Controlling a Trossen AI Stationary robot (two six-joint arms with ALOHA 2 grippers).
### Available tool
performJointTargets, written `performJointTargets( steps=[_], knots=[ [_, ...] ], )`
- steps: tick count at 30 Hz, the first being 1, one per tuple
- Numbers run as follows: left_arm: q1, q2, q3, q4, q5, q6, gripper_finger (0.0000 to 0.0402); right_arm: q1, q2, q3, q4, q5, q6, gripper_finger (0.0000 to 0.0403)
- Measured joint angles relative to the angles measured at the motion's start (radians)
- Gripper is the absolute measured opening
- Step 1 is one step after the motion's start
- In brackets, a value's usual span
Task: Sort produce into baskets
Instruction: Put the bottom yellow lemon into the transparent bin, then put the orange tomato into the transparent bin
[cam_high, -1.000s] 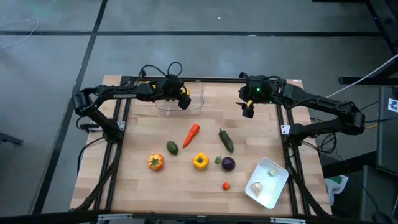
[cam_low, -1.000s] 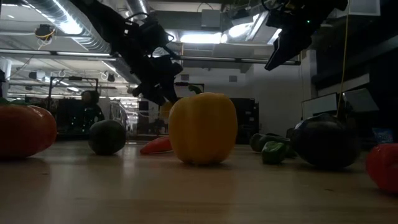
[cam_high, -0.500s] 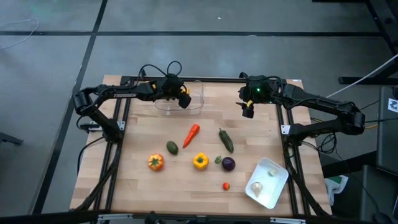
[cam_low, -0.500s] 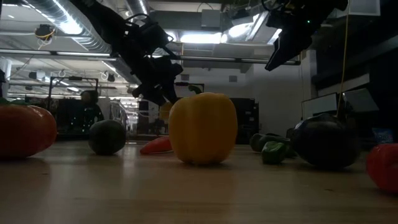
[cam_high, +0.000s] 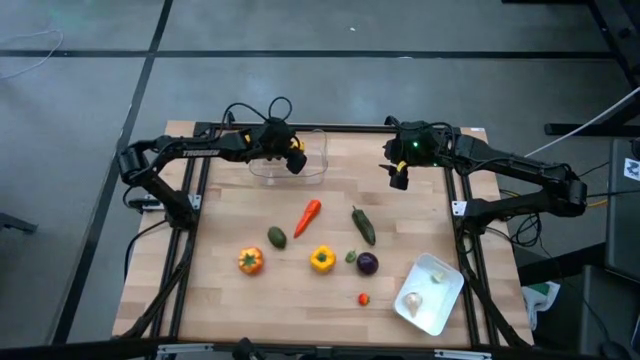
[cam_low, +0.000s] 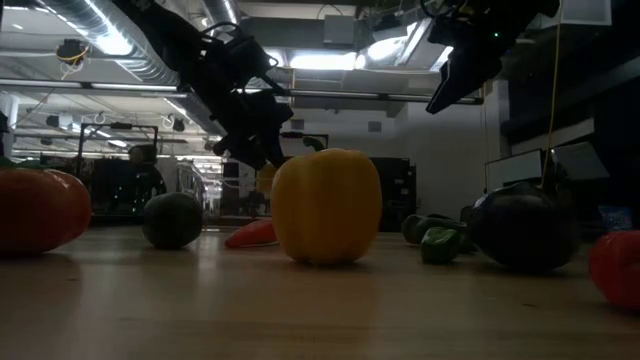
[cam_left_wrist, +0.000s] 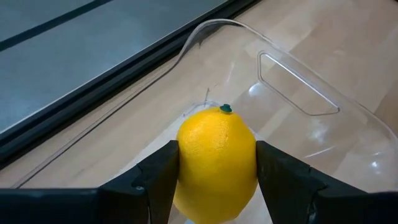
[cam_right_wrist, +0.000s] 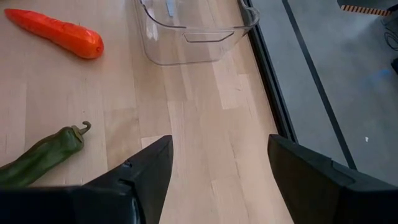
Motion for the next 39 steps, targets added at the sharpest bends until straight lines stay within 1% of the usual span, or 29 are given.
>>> performJointTargets(
  steps=[5, 10, 12, 15, 20, 24, 28, 33, 36, 39],
  knots=[
    [0.0, 0.0, 0.0, -0.002, 0.0, 0.0, 0.0196, 0.0, 0.0, 0.0, 0.0, 0.0, 0.0, 0.0259],
    [0.007, 0.0, 0.0, -0.004, -0.001, 0.032, 0.0197, 0.0, 0.0, 0.0, 0.0, 0.0, 0.0, 0.0259],
    [0.008, 0.0, 0.0, -0.004, -0.004, 0.03, 0.0203, 0.0, 0.0, 0.0, 0.0, 0.0, 0.0, 0.0259],
    [0.007, 0.0, 0.0, -0.004, -0.004, 0.047, 0.0233, 0.0, 0.0, 0.0, 0.0, 0.0, 0.0, 0.0259],
    [0.005, 0.0, 0.0, -0.004, -0.003, 0.043, 0.03, 0.0, 0.0, 0.0, 0.0, 0.0, 0.0, 0.0259],
    [-0.002, -0.024, 0.0, -0.032, 0.037, 0.04, 0.0332, 0.0, 0.0, 0.0, 0.0, 0.0, 0.0, 0.0259],
    [-0.012, -0.127, 0.0, -0.115, 0.092, 0.001, 0.034, 0.0, 0.0, 0.0, 0.0, 0.0, 0.0, 0.0259],
    [-0.089, -0.314, 0.001, -0.298, 0.091, -0.102, 0.034, 0.0, 0.0, 0.0, 0.0, 0.0, 0.0, 0.0259],
    [-0.17, -0.42, 0.001, -0.455, 0.053, -0.224, 0.034, 0.0, 0.0, 0.0, 0.0, 0.0, 0.0, 0.0259],
    [-0.266, -0.511, 0.001, -0.612, 0.0, -0.444, 0.034, 0.0, 0.0, 0.0, 0.0, 0.0, 0.0, 0.0259]
  ],
)
